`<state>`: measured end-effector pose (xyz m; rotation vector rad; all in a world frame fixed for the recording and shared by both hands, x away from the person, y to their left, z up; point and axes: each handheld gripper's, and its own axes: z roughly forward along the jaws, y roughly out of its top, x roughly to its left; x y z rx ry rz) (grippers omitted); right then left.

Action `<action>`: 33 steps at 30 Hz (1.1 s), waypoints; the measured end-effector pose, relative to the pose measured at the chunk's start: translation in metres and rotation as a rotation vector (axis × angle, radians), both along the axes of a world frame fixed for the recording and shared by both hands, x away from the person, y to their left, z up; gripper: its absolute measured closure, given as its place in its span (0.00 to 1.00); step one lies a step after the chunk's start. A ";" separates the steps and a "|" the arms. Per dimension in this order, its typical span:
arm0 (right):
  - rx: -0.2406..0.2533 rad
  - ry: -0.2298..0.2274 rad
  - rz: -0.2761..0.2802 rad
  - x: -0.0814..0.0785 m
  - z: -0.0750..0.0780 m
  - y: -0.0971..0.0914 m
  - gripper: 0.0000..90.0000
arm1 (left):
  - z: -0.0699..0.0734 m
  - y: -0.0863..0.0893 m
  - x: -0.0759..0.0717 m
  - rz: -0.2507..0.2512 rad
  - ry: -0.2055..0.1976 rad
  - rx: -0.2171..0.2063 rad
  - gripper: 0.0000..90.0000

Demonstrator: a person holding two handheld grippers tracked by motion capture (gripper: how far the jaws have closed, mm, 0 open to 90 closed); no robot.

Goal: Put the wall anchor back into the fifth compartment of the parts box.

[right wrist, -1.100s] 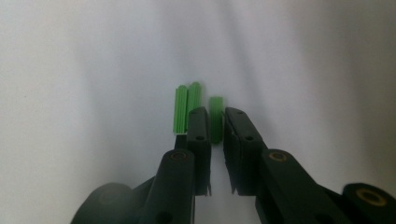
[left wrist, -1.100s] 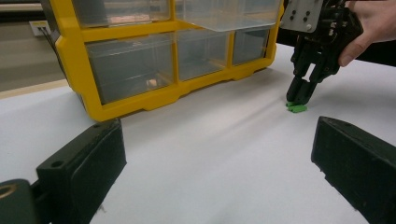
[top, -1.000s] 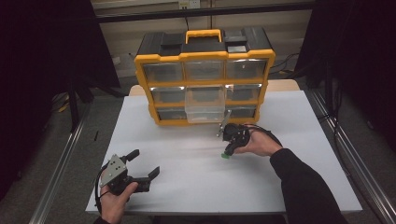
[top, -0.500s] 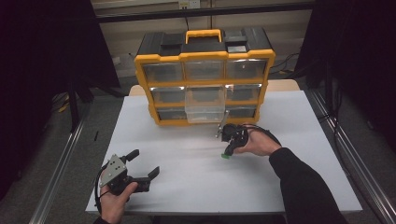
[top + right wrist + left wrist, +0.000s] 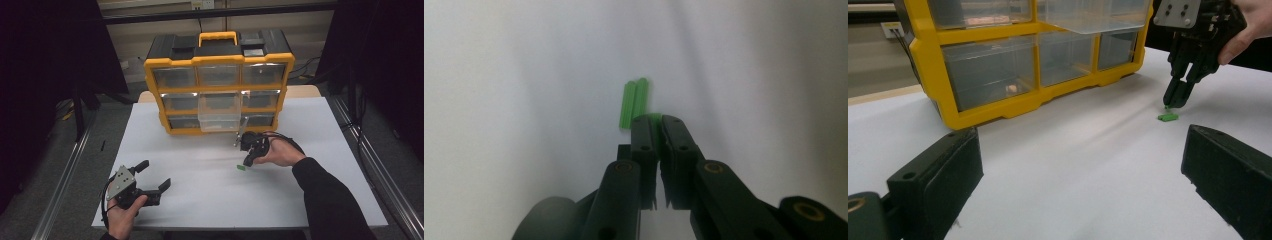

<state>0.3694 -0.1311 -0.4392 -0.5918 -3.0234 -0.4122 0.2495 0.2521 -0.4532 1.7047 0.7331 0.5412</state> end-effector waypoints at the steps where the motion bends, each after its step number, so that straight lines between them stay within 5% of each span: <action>1: 0.003 -0.002 -0.011 -0.001 0.002 -0.001 0.94 | 0.000 0.000 0.000 -0.003 -0.001 0.007 0.03; 33: 0.375 -0.132 0.008 -0.013 0.060 -0.022 0.94 | 0.001 0.000 0.000 -0.009 -0.010 0.006 0.03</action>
